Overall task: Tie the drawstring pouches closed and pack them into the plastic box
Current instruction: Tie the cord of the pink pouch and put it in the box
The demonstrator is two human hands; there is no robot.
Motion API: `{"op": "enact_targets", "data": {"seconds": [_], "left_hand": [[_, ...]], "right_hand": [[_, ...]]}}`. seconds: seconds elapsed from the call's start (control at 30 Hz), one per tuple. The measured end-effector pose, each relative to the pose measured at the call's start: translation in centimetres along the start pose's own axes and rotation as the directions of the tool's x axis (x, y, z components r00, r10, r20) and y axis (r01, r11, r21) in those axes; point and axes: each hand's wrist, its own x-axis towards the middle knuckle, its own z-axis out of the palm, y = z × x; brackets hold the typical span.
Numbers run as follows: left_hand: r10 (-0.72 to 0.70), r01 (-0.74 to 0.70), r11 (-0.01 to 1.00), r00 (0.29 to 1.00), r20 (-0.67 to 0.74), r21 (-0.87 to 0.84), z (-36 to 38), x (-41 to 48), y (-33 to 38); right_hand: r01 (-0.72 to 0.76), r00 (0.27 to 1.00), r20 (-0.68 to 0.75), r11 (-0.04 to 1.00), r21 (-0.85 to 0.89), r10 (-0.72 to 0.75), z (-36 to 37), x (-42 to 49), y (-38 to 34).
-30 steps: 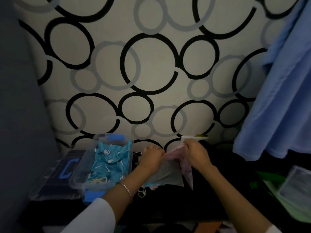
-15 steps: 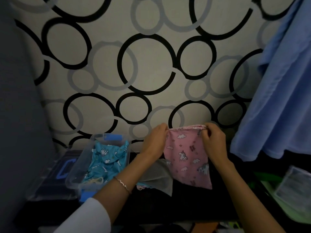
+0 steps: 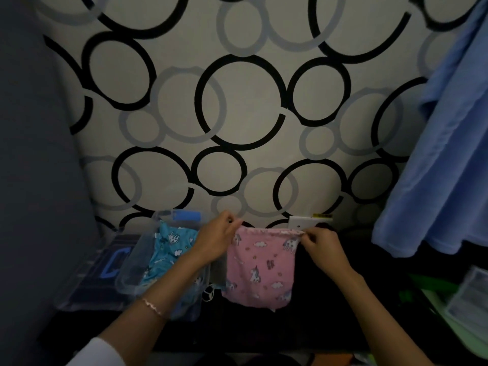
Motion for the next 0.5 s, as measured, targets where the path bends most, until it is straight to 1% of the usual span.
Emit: {"op": "enact_targets", "data": {"seconds": [0.07, 0.1, 0.17, 0.23, 0.27, 0.3, 0.33, 0.37, 0.4, 0.43, 0.5], "left_hand": [[-0.055, 0.059, 0.984, 0.998, 0.027, -0.166, -0.3, -0.2, -0.9], [-0.065, 0.071, 0.978, 0.997, 0.037, -0.199, -0.5, -0.2, -1.4], [-0.061, 0.071, 0.984, 0.996, 0.068, -0.163, -1.3, -0.1, -2.5], [-0.045, 0.055, 0.996, 0.99, 0.13, -0.075, -2.2, -0.1, -3.7], [-0.041, 0.05, 0.997, 0.988, 0.147, -0.053, -2.8, -0.3, -4.2], [-0.048, 0.056, 0.997, 0.989, 0.143, -0.055, -3.4, -0.4, -4.5], [-0.071, 0.081, 0.994, 0.99, 0.121, -0.08, -3.9, -0.5, -4.9], [-0.108, 0.118, 0.986, 0.99, 0.089, -0.117, -4.5, -0.5, -5.2], [-0.15, 0.158, 0.976, 0.986, 0.067, -0.153, -4.9, -0.6, -5.4], [-0.18, 0.189, 0.965, 0.981, 0.066, -0.182, -5.1, -0.8, -5.2], [-0.188, 0.225, 0.928, 0.971, 0.147, -0.298, -4.9, -1.6, -4.3]], "right_hand": [[-0.072, 0.996, 0.069, 0.98, 0.184, 0.061, -0.1, 0.3, 0.8], [-0.118, 0.989, 0.12, 0.948, 0.294, 0.086, -0.3, 0.3, 1.2], [-0.22, 0.968, 0.211, 0.856, 0.469, 0.133, -0.7, 0.6, 2.4], [-0.303, 0.951, 0.231, 0.746, 0.592, 0.203, -1.1, 0.8, 3.9], [-0.343, 0.939, 0.231, 0.658, 0.67, 0.255, -1.3, 1.0, 4.6], [-0.388, 0.914, 0.247, 0.516, 0.764, 0.321, -1.6, 1.0, 5.4], [-0.415, 0.884, 0.286, 0.339, 0.844, 0.369, -1.9, 1.0, 6.1], [-0.423, 0.863, 0.331, 0.186, 0.887, 0.383, -2.1, 0.9, 6.7], [-0.428, 0.848, 0.368, 0.081, 0.9, 0.38, -2.2, 0.6, 7.1], [-0.429, 0.841, 0.4, -0.001, 0.903, 0.364, -1.9, 0.4, 7.2], [-0.391, 0.85, 0.428, -0.177, 0.903, 0.308, -0.8, 0.2, 6.8]]}}
